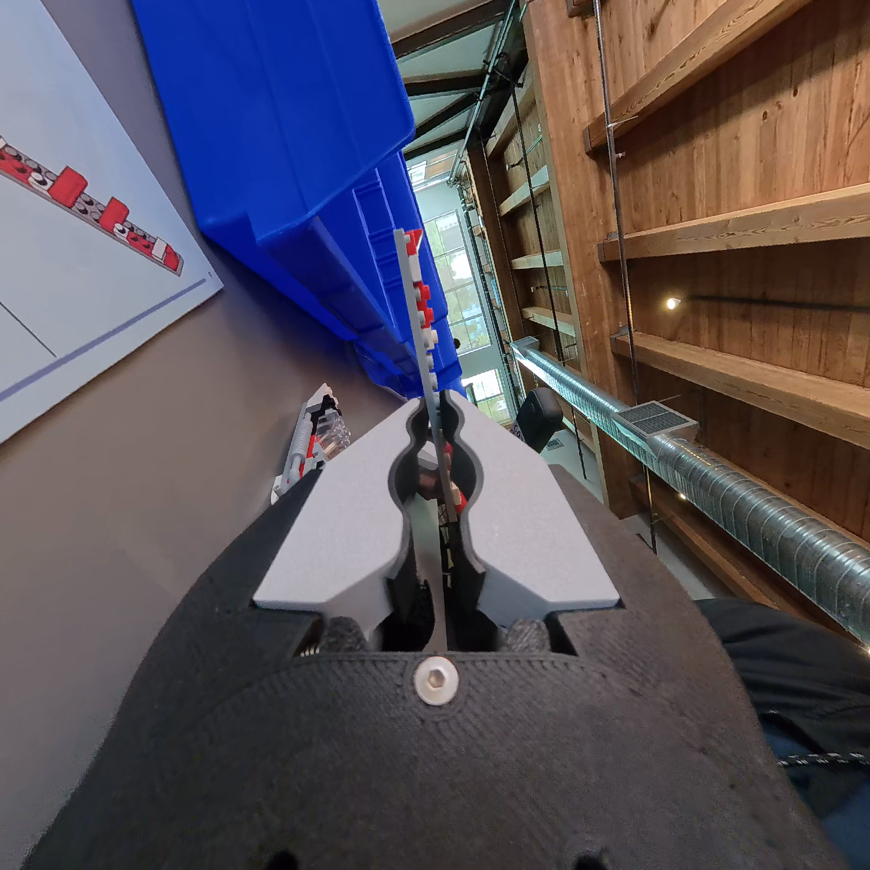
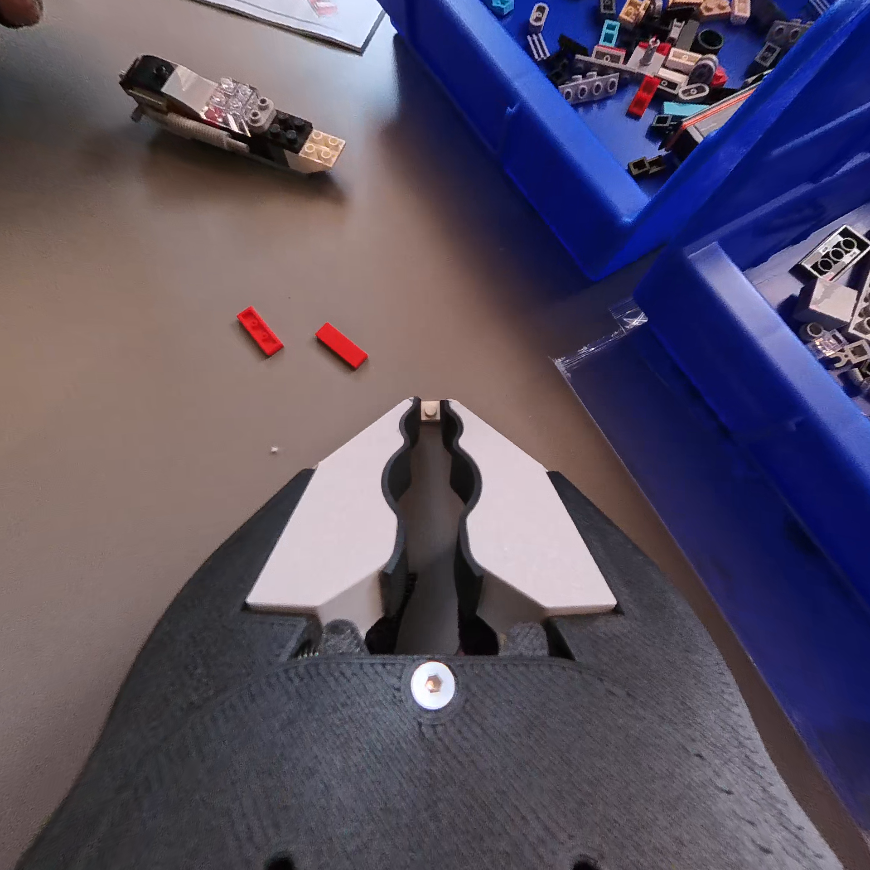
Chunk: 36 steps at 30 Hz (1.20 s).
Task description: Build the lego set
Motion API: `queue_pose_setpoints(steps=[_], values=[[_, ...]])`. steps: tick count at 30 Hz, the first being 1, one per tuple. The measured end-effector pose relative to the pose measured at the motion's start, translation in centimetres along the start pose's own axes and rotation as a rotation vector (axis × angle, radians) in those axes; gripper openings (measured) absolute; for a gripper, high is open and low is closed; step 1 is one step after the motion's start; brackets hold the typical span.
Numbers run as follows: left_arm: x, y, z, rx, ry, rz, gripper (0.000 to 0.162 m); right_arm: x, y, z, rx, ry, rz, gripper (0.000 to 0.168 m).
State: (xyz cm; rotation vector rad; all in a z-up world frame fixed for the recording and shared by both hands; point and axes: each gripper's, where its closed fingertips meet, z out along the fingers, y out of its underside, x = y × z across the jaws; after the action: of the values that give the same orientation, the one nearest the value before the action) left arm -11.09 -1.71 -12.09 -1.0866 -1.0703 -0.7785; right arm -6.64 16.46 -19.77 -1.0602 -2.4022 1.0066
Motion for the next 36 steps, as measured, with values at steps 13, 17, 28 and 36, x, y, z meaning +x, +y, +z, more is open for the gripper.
queue_pose_setpoints(steps=[13, 17, 28, 36], values=[[0.0, 1.0, 0.5, -0.04, 0.017, -0.026, 0.005, -3.2, -9.0, -1.4, 0.214, -0.082, -0.105, 0.007], [0.1, 1.0, 0.5, -0.046, 0.023, -0.024, 0.005, -7.1, -13.4, -1.1, 0.28, -0.168, -0.206, 0.007], [0.8, 1.2, 0.5, -0.065, 0.048, -0.025, 0.005, -12.0, -16.6, 0.6, 0.283, -0.32, -0.337, 0.008], [0.9, 1.3, 0.6, -0.068, 0.056, -0.026, 0.005, -13.2, -16.3, 1.2, 0.24, -0.386, -0.367, 0.008]])
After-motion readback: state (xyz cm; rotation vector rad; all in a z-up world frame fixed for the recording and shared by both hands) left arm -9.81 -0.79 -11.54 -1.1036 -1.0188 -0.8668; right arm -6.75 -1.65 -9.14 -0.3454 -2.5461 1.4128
